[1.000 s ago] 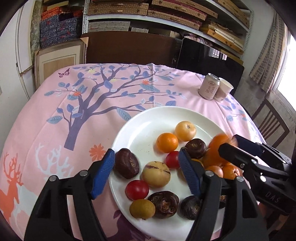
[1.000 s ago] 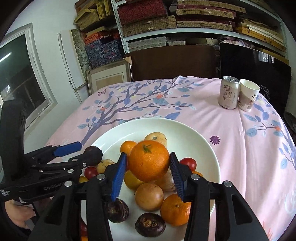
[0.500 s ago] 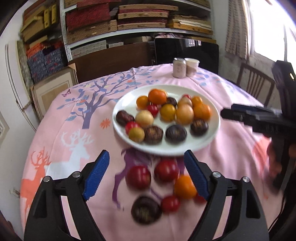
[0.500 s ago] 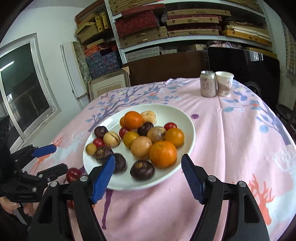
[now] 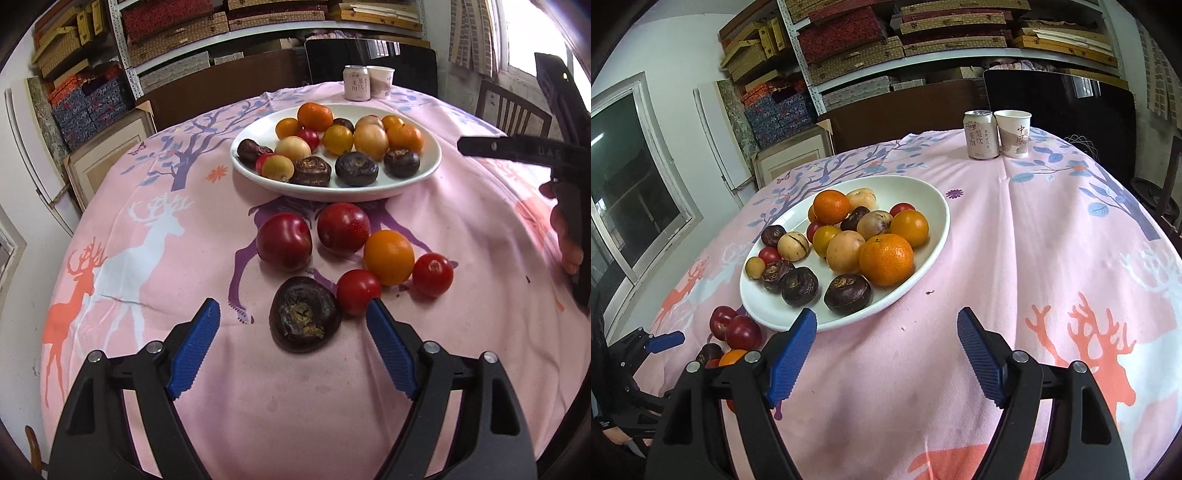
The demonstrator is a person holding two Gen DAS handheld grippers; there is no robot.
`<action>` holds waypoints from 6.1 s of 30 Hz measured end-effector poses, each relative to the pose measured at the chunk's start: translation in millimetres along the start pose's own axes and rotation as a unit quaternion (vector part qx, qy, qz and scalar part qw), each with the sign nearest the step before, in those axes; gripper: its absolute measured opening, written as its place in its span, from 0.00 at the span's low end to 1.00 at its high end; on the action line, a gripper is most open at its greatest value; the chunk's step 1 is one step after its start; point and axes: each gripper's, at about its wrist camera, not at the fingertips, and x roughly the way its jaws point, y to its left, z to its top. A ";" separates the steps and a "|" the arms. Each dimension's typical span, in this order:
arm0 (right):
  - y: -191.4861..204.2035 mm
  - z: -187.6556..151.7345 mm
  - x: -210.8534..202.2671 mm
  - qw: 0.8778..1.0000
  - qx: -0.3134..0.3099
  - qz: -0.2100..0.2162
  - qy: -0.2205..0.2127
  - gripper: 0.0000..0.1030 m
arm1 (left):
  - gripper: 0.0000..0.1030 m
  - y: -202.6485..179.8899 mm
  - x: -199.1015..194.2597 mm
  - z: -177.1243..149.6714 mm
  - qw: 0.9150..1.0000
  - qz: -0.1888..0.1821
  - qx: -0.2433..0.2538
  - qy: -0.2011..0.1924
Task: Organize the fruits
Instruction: 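Grasp a dark brown fruit from the table with the left tool, then grasp a red tomato with the right tool while the left tool holds the dark fruit, then place the dark fruit and the tomato on the plate with both tools, then grasp a red tomato with the left tool, then grasp an orange with the right tool while the left tool holds the tomato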
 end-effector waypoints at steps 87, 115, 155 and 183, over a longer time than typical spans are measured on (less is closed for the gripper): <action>32.3 -7.8 -47.9 0.996 -0.080 0.031 0.015 0.29 | 0.42 1.5 -35.4 16.2 0.998 -0.037 -0.054 -0.025; 45.0 101.2 71.4 0.998 -0.059 0.015 -0.002 0.49 | 0.60 -11.7 82.5 144.2 0.996 -0.058 -0.062 -0.014; 7.6 13.4 18.3 0.999 -0.026 0.026 0.003 0.70 | 0.35 -14.1 36.6 27.0 0.998 -0.036 -0.021 0.038; 149.4 -41.9 46.6 0.959 -0.244 0.069 0.128 0.54 | 0.30 14.0 15.7 0.1 0.994 -0.040 -0.091 0.033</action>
